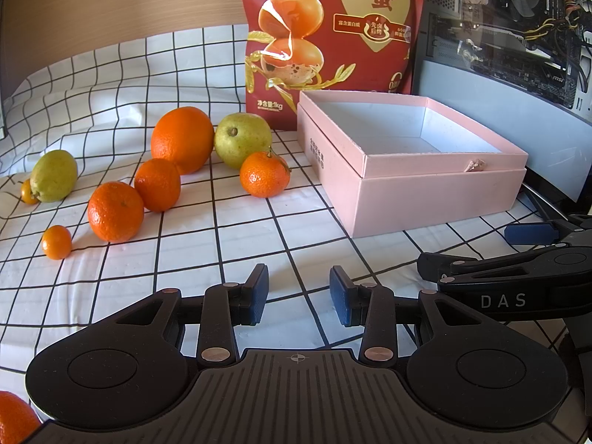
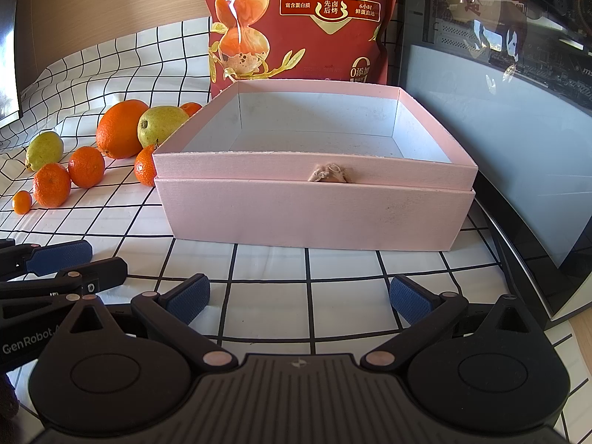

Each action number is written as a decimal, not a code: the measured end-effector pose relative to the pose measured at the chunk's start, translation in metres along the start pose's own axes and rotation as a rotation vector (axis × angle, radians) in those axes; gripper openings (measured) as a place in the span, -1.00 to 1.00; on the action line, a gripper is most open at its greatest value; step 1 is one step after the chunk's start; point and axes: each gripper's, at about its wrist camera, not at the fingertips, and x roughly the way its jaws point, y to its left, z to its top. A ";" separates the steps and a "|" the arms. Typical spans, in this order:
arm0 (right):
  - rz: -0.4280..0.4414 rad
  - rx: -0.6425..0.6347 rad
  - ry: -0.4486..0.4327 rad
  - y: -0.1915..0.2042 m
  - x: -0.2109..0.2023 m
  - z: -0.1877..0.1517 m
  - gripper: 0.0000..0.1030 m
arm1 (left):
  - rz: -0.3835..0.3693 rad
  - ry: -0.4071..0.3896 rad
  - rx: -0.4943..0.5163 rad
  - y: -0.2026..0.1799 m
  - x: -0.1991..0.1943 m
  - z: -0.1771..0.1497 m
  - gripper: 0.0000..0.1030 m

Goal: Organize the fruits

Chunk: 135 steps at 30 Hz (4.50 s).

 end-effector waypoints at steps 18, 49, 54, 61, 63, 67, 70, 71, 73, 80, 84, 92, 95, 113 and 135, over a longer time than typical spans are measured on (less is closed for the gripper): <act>-0.001 0.000 0.000 0.000 0.000 0.000 1.00 | 0.001 0.000 0.001 0.000 0.000 0.000 -0.19; -0.070 0.059 0.160 0.004 0.004 0.016 1.00 | -0.185 0.023 -0.124 0.091 -0.063 0.045 -0.22; -0.028 0.069 0.234 0.023 -0.001 0.032 0.80 | -0.085 0.071 -0.176 0.157 -0.085 0.054 -0.22; 0.265 -0.109 0.143 0.122 -0.041 0.043 0.80 | 0.017 0.085 -0.344 0.243 -0.101 0.035 -0.27; 0.324 -0.120 0.140 0.146 -0.044 0.044 0.80 | 0.048 0.064 -0.374 0.255 -0.106 0.029 -0.27; 0.425 -0.230 0.155 0.193 -0.049 0.041 0.80 | 0.110 0.088 -0.446 0.280 -0.110 0.013 -0.27; 0.505 -0.290 0.186 0.220 -0.051 0.039 0.80 | 0.123 0.089 -0.466 0.287 -0.114 0.004 -0.27; 0.527 -0.311 0.197 0.228 -0.052 0.036 0.80 | 0.120 0.085 -0.470 0.288 -0.115 0.001 -0.27; 0.542 -0.364 0.225 0.245 -0.051 0.029 0.79 | 0.115 0.080 -0.470 0.290 -0.115 -0.002 -0.27; 0.558 -0.449 0.270 0.256 -0.048 0.019 0.01 | 0.086 0.117 -0.449 0.283 -0.102 -0.006 -0.27; 0.535 -0.442 0.251 0.246 -0.056 0.022 -0.09 | 0.023 0.091 -0.386 0.269 -0.094 -0.001 -0.27; 0.400 -0.341 0.235 0.204 -0.052 0.023 -0.09 | -0.097 0.119 -0.143 0.229 -0.059 0.026 -0.26; 0.335 -0.307 0.233 0.190 -0.048 0.026 -0.09 | -0.065 0.139 -0.054 0.219 -0.037 0.039 -0.23; 0.190 -0.210 0.236 0.162 -0.056 0.024 0.32 | -0.103 0.167 0.164 0.210 0.020 0.046 -0.36; 0.184 -0.187 0.236 0.160 -0.044 0.010 0.47 | -0.221 0.255 -0.159 0.181 -0.036 0.010 -0.38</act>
